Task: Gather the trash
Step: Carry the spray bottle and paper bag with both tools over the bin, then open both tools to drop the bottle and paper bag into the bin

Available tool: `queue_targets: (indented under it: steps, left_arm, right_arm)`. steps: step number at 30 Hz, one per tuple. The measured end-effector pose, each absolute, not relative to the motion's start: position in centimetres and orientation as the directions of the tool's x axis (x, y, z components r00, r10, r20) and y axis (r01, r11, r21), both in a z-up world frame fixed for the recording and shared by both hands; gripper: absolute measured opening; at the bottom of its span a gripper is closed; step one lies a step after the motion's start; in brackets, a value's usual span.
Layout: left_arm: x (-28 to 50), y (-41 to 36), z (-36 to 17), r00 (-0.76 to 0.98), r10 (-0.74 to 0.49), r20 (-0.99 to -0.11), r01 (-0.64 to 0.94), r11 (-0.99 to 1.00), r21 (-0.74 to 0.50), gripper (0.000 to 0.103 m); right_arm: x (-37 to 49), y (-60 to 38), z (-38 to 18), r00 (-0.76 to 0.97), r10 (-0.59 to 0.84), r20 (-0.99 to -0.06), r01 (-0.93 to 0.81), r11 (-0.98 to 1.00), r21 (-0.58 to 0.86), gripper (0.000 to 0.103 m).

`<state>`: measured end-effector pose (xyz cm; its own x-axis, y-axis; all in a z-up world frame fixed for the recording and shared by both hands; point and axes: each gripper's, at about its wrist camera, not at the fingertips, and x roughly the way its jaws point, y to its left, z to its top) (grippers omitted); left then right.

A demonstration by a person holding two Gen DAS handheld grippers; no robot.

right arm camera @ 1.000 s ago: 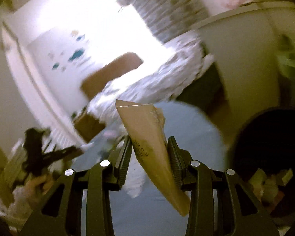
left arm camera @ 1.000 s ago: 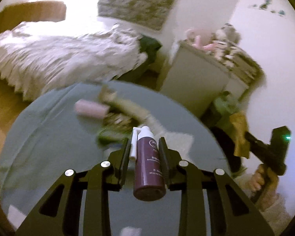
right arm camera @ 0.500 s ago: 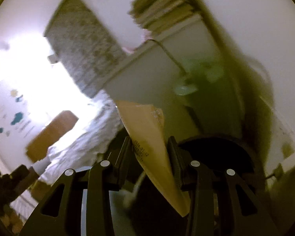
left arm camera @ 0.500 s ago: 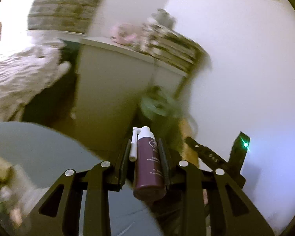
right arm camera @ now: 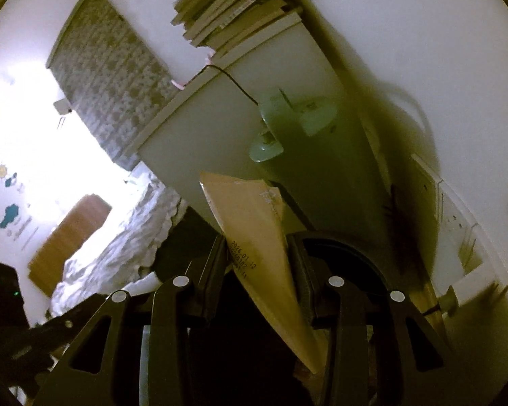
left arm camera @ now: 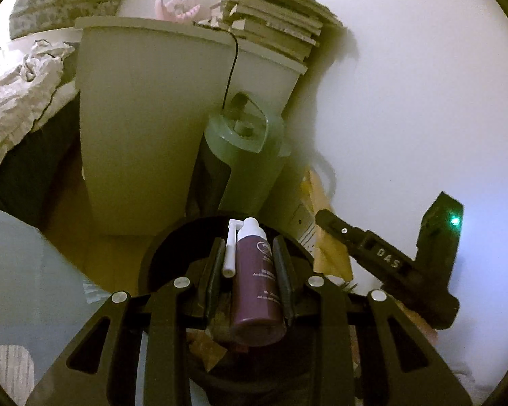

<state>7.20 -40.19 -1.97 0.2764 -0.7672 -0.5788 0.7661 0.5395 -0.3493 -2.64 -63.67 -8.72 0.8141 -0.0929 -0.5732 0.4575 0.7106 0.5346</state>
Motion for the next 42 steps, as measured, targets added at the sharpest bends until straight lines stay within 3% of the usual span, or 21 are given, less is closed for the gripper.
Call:
queue_targets:
  steps: [26,29,31,33,35,40,42]
  left_arm:
    - [7.9,-42.3,-4.0,0.263,-0.742,-0.617,0.755,0.556,-0.348,0.03]
    - [7.9,-42.4,-3.8,0.276,-0.734,-0.62,0.749,0.569,-0.34,0.032]
    - [7.9,-42.2,-3.6,0.285,-0.735,-0.615,0.746,0.573,-0.339,0.037]
    - [7.9,-42.0,-3.3,0.305,-0.731,-0.61,0.742,0.584,-0.33,0.062]
    - [7.7,-41.6,-3.0,0.339,-0.724,-0.6,0.734,0.603,-0.312,0.075]
    - [7.9,-40.2,-1.9,0.378,-0.716,-0.587,0.704,0.634,-0.32,0.079]
    - [7.9,-39.4,-1.3,0.404,-0.707,-0.581,0.687,0.654,-0.317,0.091]
  right_arm:
    - [-2.5,-62.5,-9.3,0.788,-0.032,-0.614,0.443,0.722,0.531,0.038]
    - [-2.6,-62.6,-9.3,0.791,-0.039,-0.61,0.451,0.711,0.54,0.052]
    - [-2.9,-62.8,-9.2,0.799,-0.05,-0.6,0.456,0.7,0.549,0.067]
    - [-3.1,-62.9,-9.2,0.804,-0.06,-0.592,0.462,0.691,0.556,0.069]
    - [-3.2,-62.9,-9.2,0.802,-0.061,-0.594,0.466,0.687,0.558,0.069]
    - [-3.2,-62.9,-9.2,0.802,-0.063,-0.594,0.467,0.686,0.558,0.072]
    - [-3.1,-62.8,-9.3,0.801,-0.063,-0.596,0.468,0.687,0.556,0.072]
